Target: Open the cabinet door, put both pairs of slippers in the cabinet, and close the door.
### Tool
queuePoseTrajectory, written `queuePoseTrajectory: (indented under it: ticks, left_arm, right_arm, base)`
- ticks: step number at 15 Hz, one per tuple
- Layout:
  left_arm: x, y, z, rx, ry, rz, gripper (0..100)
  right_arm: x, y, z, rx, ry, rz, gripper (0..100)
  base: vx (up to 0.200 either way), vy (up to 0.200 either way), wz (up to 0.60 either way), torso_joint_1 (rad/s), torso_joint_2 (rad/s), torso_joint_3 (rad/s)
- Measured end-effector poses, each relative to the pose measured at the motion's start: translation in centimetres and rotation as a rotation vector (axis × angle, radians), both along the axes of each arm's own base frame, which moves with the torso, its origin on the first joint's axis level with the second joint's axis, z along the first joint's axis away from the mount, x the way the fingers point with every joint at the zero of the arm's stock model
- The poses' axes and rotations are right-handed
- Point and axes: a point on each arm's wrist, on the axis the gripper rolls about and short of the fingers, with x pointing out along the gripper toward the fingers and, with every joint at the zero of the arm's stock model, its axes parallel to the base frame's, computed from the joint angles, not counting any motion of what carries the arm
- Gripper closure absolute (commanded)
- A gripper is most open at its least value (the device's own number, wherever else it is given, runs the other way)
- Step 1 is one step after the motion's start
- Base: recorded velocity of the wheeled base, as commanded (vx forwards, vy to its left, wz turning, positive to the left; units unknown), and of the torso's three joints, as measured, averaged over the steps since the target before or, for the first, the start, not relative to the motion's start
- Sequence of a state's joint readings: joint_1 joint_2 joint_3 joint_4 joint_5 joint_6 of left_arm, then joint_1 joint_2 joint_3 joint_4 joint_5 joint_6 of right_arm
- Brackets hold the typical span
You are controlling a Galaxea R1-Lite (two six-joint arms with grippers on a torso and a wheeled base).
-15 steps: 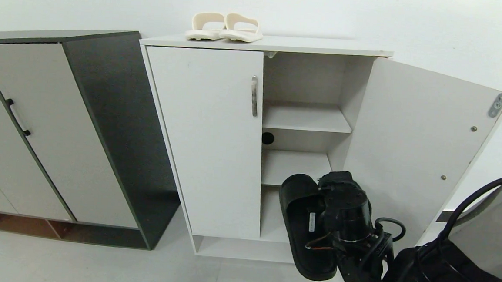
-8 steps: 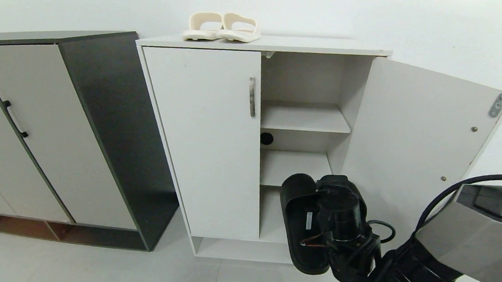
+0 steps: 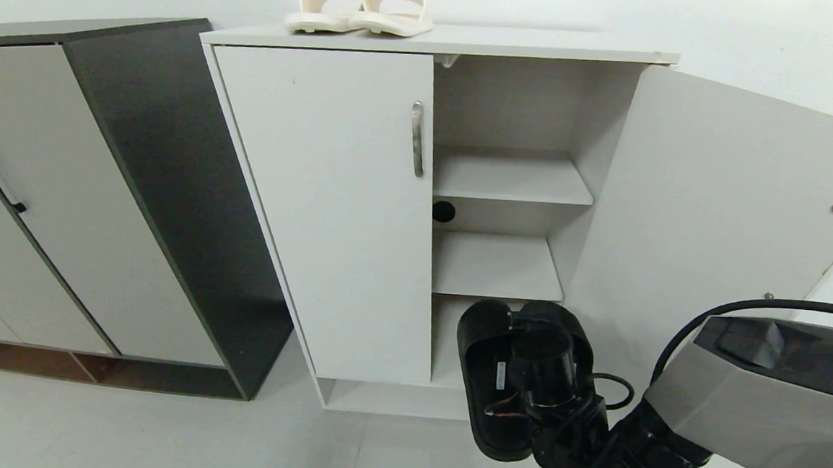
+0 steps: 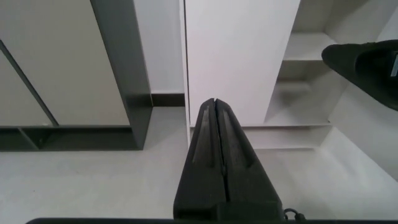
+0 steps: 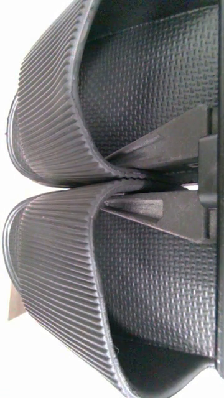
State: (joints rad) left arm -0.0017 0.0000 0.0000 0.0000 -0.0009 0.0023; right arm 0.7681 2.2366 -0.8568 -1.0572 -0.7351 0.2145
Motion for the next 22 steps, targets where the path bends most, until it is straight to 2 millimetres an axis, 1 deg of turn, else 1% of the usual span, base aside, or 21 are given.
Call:
queuePoseTrajectory:
  ticks: [6,8,10,12,15,19,22]
  left_arm:
    - [0.0,0.0,0.0,-0.001,0.0,0.001,100]
    - [0.0,0.0,0.0,-0.002,0.0,0.001,100]
    - [0.0,0.0,0.0,-0.002,-0.001,0.001,100]
    - [0.0,0.0,0.0,-0.002,0.0,0.001,100]
    - [0.0,0.0,0.0,-0.002,0.0,0.001,100]
    - [0.0,0.0,0.0,-0.002,0.0,0.001,100]
    - [0.0,0.0,0.0,-0.002,0.0,0.001,100]
  right_arm:
    - [0.2,0.4,-0.9,-0.003,-0.021,-0.013,100]
    - [0.4,0.5,-0.4,0.018,-0.099,-0.012,100]
    - [0.2,0.4,-0.1,0.003,-0.183,-0.002,100]
    - [0.5,0.0,-0.2,-0.021,-0.25,-0.01,100]
    - [1.4,-1.1,-1.0,-0.048,-0.235,-0.042,100]
    - [2.6,-2.6,-1.0,-0.055,-0.232,-0.085,100]
    - [2.9,-3.1,-1.0,-0.056,-0.232,-0.101,100]
  base:
    - [0.0,0.0,0.0,0.002,0.0,-0.199]
    - [0.0,0.0,0.0,0.004,0.0,-0.062]
    - [0.0,0.0,0.0,0.0,0.0,0.0]
    - [0.0,0.0,0.0,0.0,0.0,0.0]
    - [0.0,0.0,0.0,0.0,0.0,0.0]
    - [0.0,0.0,0.0,0.0,0.0,0.0]
    - [0.0,0.0,0.0,0.0,0.0,0.0]
